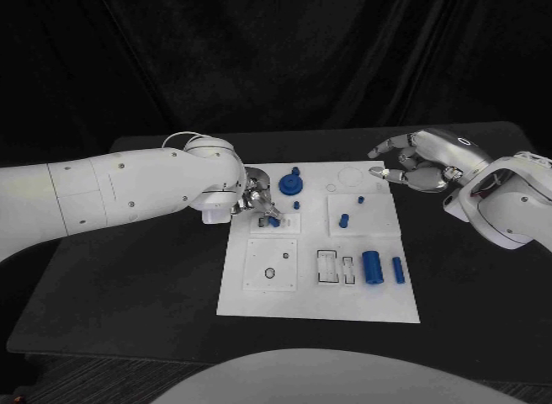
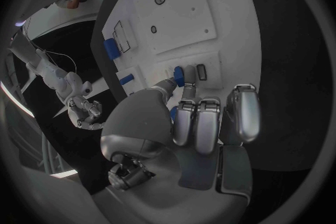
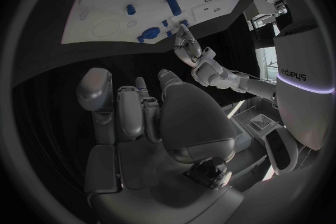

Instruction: Assemble the parts on the task board

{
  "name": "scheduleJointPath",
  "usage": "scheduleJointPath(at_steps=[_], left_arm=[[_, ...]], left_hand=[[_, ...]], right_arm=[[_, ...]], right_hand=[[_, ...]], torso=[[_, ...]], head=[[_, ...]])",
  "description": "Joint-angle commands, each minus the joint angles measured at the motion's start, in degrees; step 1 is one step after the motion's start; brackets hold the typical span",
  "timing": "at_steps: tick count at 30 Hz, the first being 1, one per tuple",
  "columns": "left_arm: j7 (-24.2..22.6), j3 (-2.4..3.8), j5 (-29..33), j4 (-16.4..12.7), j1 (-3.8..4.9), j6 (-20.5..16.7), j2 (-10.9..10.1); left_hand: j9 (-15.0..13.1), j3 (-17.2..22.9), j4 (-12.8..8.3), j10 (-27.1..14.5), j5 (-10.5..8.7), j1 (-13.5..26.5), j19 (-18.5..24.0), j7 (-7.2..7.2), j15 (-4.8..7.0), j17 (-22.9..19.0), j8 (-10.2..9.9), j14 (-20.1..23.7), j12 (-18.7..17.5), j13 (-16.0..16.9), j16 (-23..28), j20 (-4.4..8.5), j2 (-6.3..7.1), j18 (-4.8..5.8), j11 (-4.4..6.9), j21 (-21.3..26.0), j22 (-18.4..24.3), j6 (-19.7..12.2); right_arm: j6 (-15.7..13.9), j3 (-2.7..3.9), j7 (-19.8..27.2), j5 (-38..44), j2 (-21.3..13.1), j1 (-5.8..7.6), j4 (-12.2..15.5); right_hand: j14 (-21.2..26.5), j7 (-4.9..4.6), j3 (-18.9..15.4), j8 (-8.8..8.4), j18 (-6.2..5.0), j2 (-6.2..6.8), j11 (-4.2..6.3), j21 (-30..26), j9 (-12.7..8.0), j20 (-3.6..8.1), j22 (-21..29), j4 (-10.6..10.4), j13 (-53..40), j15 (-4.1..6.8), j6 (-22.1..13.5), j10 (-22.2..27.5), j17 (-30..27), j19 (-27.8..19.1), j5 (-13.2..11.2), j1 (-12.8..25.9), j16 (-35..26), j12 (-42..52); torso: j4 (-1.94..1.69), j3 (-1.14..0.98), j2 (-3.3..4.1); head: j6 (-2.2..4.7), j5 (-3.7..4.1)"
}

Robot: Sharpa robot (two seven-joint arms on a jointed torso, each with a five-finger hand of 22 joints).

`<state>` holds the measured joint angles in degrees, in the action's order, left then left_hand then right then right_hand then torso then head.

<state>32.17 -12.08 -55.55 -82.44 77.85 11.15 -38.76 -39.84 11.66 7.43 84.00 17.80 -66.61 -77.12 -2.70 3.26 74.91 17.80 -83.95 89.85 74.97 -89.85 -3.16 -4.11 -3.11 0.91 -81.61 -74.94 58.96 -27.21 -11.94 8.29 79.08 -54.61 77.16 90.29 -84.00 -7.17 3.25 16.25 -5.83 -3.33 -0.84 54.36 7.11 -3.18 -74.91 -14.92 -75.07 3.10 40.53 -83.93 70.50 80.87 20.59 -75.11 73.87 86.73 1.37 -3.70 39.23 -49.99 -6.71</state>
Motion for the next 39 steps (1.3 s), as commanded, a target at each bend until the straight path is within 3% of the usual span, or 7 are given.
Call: scheduleJointPath(at_steps=[1,17,28,33,35,39], left_arm=[[-0.9,-0.06,0.4,-0.3,-0.31,-0.9,0.1],[-4.1,-0.05,-0.7,-4.1,-0.33,-7.2,-3.2],[-5.7,-0.05,-0.9,-5.6,-0.32,-9.8,-4.4],[-6.4,-0.05,-0.9,-5.8,-0.32,-10.7,-4.8],[-6.7,-0.05,-0.9,-5.9,-0.32,-11.0,-5.1],[-7.5,-0.05,-0.9,-6.6,-0.32,-11.7,-5.8]], left_hand=[[-0.1,0.6,0.0,6.0,-0.32,0.5,0.3,-0.03,-0.03,15.1,-0.3,-6.0,0.1,15.0,-0.2,-0.01,-0.04,-0.72,-0.09,0.3,-2.2,-0.3],[-1.7,3.7,-1.7,6.0,2.16,0.2,-0.1,0.23,0.09,15.1,-0.5,-6.0,0.1,15.0,-0.2,-0.03,1.88,-0.70,0.11,0.4,-2.7,0.5],[-2.1,4.6,-2.1,6.0,2.83,0.2,0.2,0.25,0.15,15.1,-0.6,-6.0,0.1,15.0,-0.2,0.03,2.38,-0.78,0.17,0.7,-2.5,0.5],[-2.3,4.8,-1.9,6.0,2.62,0.6,0.4,0.13,0.12,15.1,-0.8,-6.0,0.1,15.0,-0.2,0.03,2.64,-0.84,0.09,0.9,-2.3,0.3],[-2.4,5.2,-1.7,6.0,1.44,1.0,0.6,-0.05,0.03,15.1,-1.3,-6.0,0.1,15.0,-0.2,-0.04,2.87,-0.87,-0.06,1.1,-2.2,-0.2],[-2.6,5.4,-1.5,6.0,0.17,1.4,0.8,-0.27,-0.11,15.1,-1.8,-6.0,0.1,15.0,-0.2,-0.14,3.08,-0.91,-0.24,1.3,-2.1,-0.7]], right_arm=[[0.5,0.04,-1.2,0.3,0.0,-0.14,0.0],[0.6,0.04,-1.5,0.3,-0.3,-0.20,0.1],[0.7,0.04,-1.6,0.3,-0.3,-0.26,0.1],[0.8,0.04,-1.6,0.3,-0.4,-0.32,0.1],[0.8,0.04,-1.5,0.3,-0.4,-0.36,0.1],[0.7,0.04,-1.3,0.3,-0.4,-0.41,0.3]], right_hand=[[-2.1,0.02,0.4,0.14,-0.57,0.14,-0.38,-0.4,-0.1,-0.12,-5.6,0.0,-7.5,-0.23,0.1,-1.2,0.0,-0.4,0.2,-0.6,-0.4,-0.3],[-2.1,0.02,0.5,0.11,-0.58,0.16,-0.37,-0.5,-0.1,-0.12,-5.6,0.1,-7.5,-0.22,0.1,-1.2,-0.1,-0.4,0.4,-0.7,-0.4,-0.3],[-2.1,0.02,0.5,0.11,-0.58,0.16,-0.37,-0.5,-0.1,-0.12,-5.6,0.1,-7.5,-0.22,0.1,-1.2,-0.1,-0.4,0.4,-0.7,-0.4,-0.3],[-2.1,0.02,0.6,0.10,-0.58,0.16,-0.37,-0.5,-0.1,-0.11,-5.6,0.1,-7.4,-0.21,0.0,-1.1,-0.1,-0.4,0.6,-0.8,-0.5,-0.4],[-2.1,0.03,0.6,0.10,-0.60,0.24,-0.36,-0.6,-0.2,-0.10,-5.6,0.2,-7.4,-0.21,0.1,-1.1,-0.1,-0.5,0.6,-0.9,-0.5,-0.4],[-2.1,0.07,0.9,0.21,-0.60,1.39,-0.30,-0.8,-0.4,-0.04,-5.6,1.6,-7.4,-0.14,0.3,-1.1,-0.3,-0.4,-0.5,-2.6,-0.5,-0.4]], torso=[[0.00,-0.03,0.05],[-0.08,0.00,0.02],[-0.02,-0.02,-0.05],[0.00,0.00,-0.01],[0.01,0.02,0.01],[0.03,0.02,-0.02]], head=[[-0.01,-0.08],[-0.01,0.07],[-0.01,0.03],[-0.01,0.05],[-0.01,0.03],[-0.01,0.19]])
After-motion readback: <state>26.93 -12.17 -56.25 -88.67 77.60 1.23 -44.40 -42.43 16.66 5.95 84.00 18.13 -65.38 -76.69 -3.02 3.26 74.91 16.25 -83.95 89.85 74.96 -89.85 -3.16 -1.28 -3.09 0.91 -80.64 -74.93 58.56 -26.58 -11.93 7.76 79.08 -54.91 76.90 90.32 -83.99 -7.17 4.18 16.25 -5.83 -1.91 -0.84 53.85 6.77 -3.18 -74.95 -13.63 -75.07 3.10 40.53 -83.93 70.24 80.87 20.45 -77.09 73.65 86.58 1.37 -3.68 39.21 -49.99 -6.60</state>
